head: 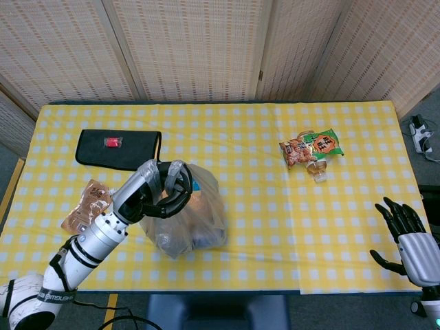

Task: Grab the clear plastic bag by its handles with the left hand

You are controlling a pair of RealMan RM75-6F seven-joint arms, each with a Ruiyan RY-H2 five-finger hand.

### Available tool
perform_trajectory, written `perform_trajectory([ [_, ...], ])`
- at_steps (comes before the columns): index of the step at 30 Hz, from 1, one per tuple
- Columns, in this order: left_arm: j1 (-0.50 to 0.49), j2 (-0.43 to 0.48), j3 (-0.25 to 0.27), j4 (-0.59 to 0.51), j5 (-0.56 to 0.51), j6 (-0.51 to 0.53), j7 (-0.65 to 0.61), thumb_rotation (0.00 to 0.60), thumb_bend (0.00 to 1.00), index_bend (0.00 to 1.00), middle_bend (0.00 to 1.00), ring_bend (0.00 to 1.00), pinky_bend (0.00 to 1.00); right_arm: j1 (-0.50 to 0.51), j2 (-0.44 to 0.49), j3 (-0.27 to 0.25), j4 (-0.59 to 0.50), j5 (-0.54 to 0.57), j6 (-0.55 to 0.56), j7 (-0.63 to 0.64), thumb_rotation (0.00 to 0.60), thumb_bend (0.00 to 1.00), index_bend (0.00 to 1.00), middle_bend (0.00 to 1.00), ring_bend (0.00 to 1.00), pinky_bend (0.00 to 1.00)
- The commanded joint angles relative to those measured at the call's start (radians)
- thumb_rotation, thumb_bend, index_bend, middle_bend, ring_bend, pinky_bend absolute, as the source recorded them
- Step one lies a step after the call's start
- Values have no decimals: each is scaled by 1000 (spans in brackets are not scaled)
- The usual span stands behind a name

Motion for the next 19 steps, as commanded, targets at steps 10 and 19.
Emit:
perform_trajectory([
  [10,-66,183,-250,-98,-279,-85,111,600,835,827,1000,879,1000,19,-9,-2,-7,12,-45,-26,600,266,0,0,0,0],
  [19,-44,136,-267,-35,-267,-155,96,600,835,828,1000,879,1000,6,-7,4,-1,39,-33,-18,600,266,0,0,0,0],
])
